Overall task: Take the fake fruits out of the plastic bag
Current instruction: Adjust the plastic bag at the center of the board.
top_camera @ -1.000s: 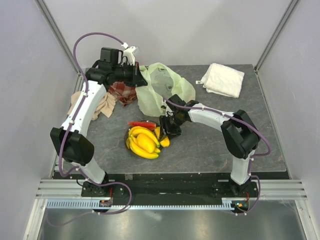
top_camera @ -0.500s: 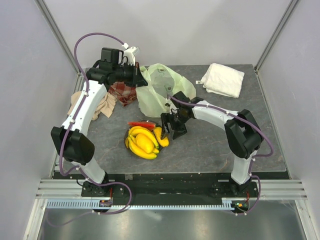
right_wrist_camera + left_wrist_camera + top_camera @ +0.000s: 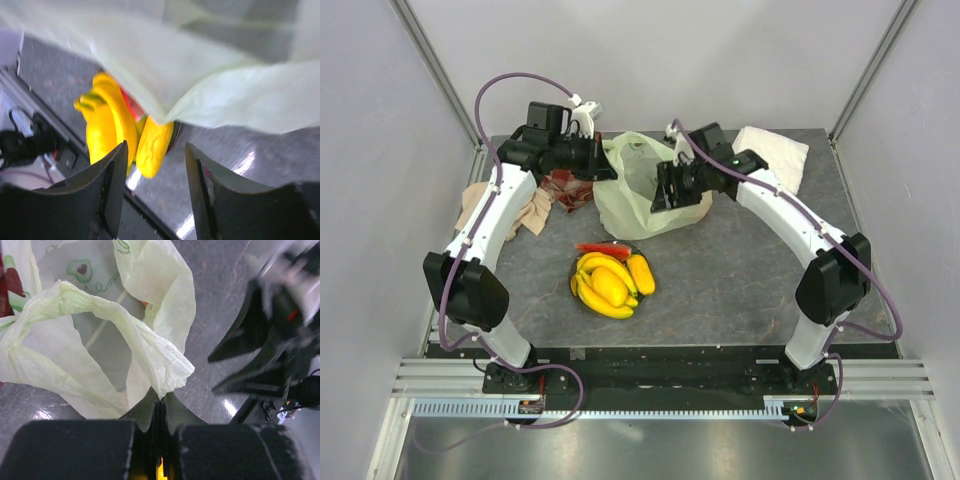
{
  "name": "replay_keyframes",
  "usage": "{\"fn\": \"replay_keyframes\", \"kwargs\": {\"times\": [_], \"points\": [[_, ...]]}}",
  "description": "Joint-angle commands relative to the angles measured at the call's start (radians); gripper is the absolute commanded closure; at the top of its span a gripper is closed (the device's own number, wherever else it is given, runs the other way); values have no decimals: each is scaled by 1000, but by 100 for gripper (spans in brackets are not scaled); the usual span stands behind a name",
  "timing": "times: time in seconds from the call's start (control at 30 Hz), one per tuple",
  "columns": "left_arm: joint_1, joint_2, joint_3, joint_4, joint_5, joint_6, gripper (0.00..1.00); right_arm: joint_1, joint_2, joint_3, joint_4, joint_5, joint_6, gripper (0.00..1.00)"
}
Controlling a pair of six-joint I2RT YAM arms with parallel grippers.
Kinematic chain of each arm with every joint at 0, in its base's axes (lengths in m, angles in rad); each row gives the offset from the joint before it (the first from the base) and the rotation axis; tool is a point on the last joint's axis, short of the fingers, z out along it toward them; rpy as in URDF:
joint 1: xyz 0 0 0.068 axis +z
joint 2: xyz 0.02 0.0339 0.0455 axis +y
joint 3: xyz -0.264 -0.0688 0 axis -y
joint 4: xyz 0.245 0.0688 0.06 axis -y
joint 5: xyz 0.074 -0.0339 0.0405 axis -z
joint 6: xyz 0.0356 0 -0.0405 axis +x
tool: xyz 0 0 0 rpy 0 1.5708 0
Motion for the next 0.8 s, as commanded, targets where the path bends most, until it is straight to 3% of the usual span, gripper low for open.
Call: {"fn": "replay_keyframes", "kwargs": {"times": [0.0, 0.2, 0.37, 0.6, 0.77], "points": [[-6, -51, -52, 5, 26, 20, 97, -57, 72, 144, 84, 76, -106, 45], [-9, -43, -68, 5, 36, 6, 98, -57, 318, 248, 192, 32, -141, 51], [-17, -13, -83, 9, 44, -3, 98, -66, 523, 429, 202, -69, -103, 52], [-45, 0, -68, -7, 13, 17, 98, -112, 543, 474, 178, 107, -114, 49], [-92, -14, -63, -9, 0, 70, 99, -152, 467, 452, 129, 262, -287, 43]]}}
